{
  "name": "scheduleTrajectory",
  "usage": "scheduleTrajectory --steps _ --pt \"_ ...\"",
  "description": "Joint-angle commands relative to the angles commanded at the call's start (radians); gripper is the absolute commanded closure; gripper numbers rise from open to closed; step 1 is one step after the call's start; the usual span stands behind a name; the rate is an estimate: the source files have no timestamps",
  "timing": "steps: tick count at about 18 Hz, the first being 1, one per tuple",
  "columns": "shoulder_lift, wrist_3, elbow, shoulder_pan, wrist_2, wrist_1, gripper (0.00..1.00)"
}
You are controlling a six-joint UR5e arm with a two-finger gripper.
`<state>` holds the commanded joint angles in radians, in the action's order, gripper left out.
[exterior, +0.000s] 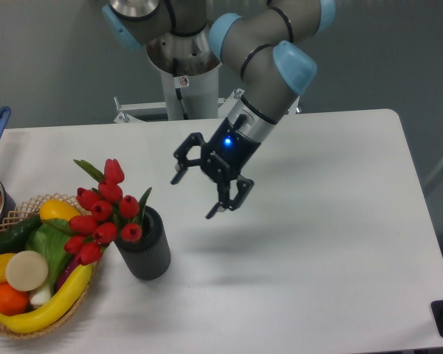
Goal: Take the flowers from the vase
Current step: 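Move the open gripper toward the red tulips in the black vase, then lower the gripper around the tulip stems above the vase rim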
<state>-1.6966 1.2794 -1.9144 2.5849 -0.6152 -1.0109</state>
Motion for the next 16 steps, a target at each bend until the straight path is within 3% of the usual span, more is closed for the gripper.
scheduleTrajectory --steps 2,5,10,16 --pt "-0.017 0.000 0.008 -0.025 0.002 0.012 0.00" --pt "-0.058 -0.002 0.008 -0.063 0.002 0.081 0.00" --pt "-0.077 -0.002 0.012 -0.089 0.023 0.087 0.00" --pt "-0.124 -0.002 0.017 -0.132 0.032 0.179 0.00"
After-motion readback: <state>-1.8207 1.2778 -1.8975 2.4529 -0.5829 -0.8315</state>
